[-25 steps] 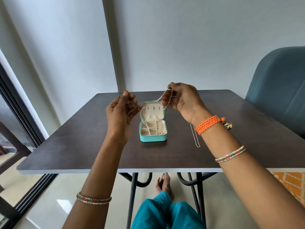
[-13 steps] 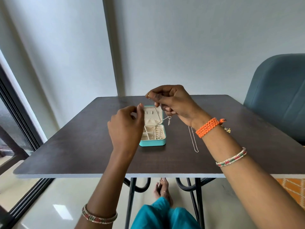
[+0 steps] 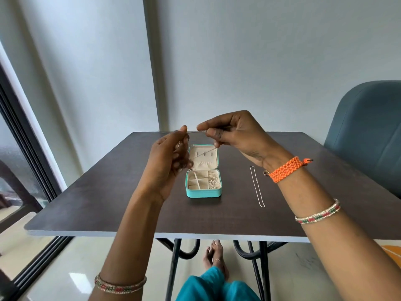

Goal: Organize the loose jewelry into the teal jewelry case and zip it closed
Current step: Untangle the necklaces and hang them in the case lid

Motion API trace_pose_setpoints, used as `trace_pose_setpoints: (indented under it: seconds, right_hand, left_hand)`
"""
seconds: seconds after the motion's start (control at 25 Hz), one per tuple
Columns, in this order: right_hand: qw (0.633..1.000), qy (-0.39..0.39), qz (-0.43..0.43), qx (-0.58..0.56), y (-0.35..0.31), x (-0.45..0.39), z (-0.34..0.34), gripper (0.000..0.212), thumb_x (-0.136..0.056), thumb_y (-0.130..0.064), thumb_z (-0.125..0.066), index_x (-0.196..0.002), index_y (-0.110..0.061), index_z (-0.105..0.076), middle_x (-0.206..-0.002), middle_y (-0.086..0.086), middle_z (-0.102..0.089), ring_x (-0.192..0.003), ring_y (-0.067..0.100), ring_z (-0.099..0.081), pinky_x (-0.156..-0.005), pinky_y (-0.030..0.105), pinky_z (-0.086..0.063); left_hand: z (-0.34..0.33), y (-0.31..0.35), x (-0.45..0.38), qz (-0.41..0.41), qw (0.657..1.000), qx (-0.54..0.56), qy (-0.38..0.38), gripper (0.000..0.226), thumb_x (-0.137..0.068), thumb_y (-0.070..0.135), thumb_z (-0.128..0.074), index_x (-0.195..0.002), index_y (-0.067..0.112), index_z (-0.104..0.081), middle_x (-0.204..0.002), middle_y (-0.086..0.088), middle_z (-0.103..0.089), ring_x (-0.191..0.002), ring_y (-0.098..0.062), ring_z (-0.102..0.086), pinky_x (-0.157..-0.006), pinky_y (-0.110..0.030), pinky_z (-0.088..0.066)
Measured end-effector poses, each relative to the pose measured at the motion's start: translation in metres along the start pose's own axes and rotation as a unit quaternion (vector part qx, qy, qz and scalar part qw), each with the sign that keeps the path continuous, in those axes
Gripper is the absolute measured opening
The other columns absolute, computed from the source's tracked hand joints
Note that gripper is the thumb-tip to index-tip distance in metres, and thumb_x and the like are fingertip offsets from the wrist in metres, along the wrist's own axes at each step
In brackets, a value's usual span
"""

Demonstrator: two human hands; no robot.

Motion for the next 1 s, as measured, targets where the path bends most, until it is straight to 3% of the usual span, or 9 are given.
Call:
trace_pose_setpoints:
  seconds: [0.16,0.28,0.36,0.44,0.6,0.8,0.88,1.0]
  right_hand:
    - [1.000,-0.002,0.016,0.015,-0.005,0.001,0.002,0.023,-0.082,0.006,-0.065,-0.100,-0.008,-0.069,-0.084,0.010,-0.066,-0.072,0.011,-0.058,-0.065,0.018,-0.048]
    - [0.996,-0.057,0.027,0.059,-0.004,0.004,-0.008,0.029,-0.081,0.007,-0.066,-0.100,-0.015,-0.068,-0.077,0.003,-0.064,-0.077,0.007,-0.059,-0.077,0.020,-0.050]
    - [0.994,-0.060,0.033,0.082,-0.001,0.006,-0.010,0.030,-0.080,0.007,-0.067,-0.099,-0.016,-0.069,-0.078,0.005,-0.066,-0.078,0.007,-0.060,-0.078,0.019,-0.051]
    - [0.997,-0.017,0.032,0.072,0.000,0.007,-0.001,0.025,-0.079,0.006,-0.068,-0.093,-0.015,-0.070,-0.077,0.002,-0.067,-0.078,0.008,-0.060,-0.075,0.017,-0.051]
    - [0.996,0.069,0.016,-0.051,0.008,0.007,0.026,0.018,-0.083,0.005,-0.063,-0.085,-0.012,-0.069,-0.073,-0.008,-0.071,-0.074,0.005,-0.065,-0.069,0.019,-0.053]
    - [0.973,0.079,-0.002,-0.215,0.010,0.006,0.024,0.013,-0.089,0.000,-0.054,-0.086,-0.005,-0.066,-0.067,0.001,-0.059,-0.056,0.008,-0.050,-0.063,0.027,-0.054]
    - [0.972,0.074,-0.001,-0.224,0.004,0.005,0.019,0.013,-0.090,-0.002,-0.055,-0.087,-0.007,-0.067,-0.067,0.000,-0.055,-0.051,0.007,-0.042,-0.051,0.021,-0.045]
    - [0.989,0.069,0.015,-0.132,-0.007,0.002,0.018,0.012,-0.090,-0.007,-0.060,-0.088,-0.012,-0.070,-0.069,-0.003,-0.056,-0.049,0.008,-0.030,-0.041,0.019,-0.028]
  left_hand:
    - [0.021,0.016,-0.003,-0.034,0.992,-0.090,0.075,0.034,-0.091,0.030,-0.057,-0.060,0.019,-0.048,-0.046,0.010,-0.031,-0.045,-0.007,-0.028,-0.061,-0.028,-0.030]
    - [0.032,0.020,0.001,-0.043,0.990,0.017,0.131,0.037,-0.091,0.032,-0.058,-0.059,0.021,-0.043,-0.046,0.009,-0.029,-0.040,-0.007,-0.026,-0.051,-0.023,-0.032]
    - [0.038,0.022,0.004,-0.051,0.985,0.103,0.130,0.036,-0.092,0.035,-0.055,-0.061,0.023,-0.041,-0.047,0.010,-0.025,-0.038,-0.006,-0.019,-0.039,-0.018,-0.023]
    - [0.045,0.028,0.005,-0.068,0.982,0.122,0.124,0.030,-0.092,0.038,-0.053,-0.067,0.023,-0.045,-0.049,0.008,-0.022,-0.038,-0.007,-0.014,-0.036,-0.018,-0.014]
    - [0.052,0.029,0.008,-0.067,0.988,0.088,0.104,0.017,-0.092,0.034,-0.054,-0.080,0.023,-0.059,-0.054,0.007,-0.019,-0.041,-0.008,-0.012,-0.038,-0.019,-0.010]
    - [0.045,0.018,0.006,-0.038,0.993,0.057,0.092,0.019,-0.091,0.025,-0.053,-0.074,0.020,-0.059,-0.051,0.007,-0.022,-0.040,-0.007,-0.014,-0.038,-0.020,-0.012]
    - [0.040,0.014,0.005,-0.025,0.995,0.058,0.079,0.021,-0.091,0.024,-0.050,-0.072,0.020,-0.057,-0.050,0.007,-0.023,-0.039,-0.006,-0.016,-0.038,-0.020,-0.013]
    - [0.028,0.010,0.000,-0.015,0.999,-0.018,0.041,0.014,-0.091,0.030,-0.051,-0.082,0.020,-0.057,-0.054,0.007,-0.030,-0.042,-0.008,-0.022,-0.045,-0.024,-0.015]
Point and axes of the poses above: each hand's wrist, its own x-axis away from the middle knuckle, its own z-axis out of the back of the hand, y = z × x, the point moved 10 cm from there along -x, towards the middle knuckle
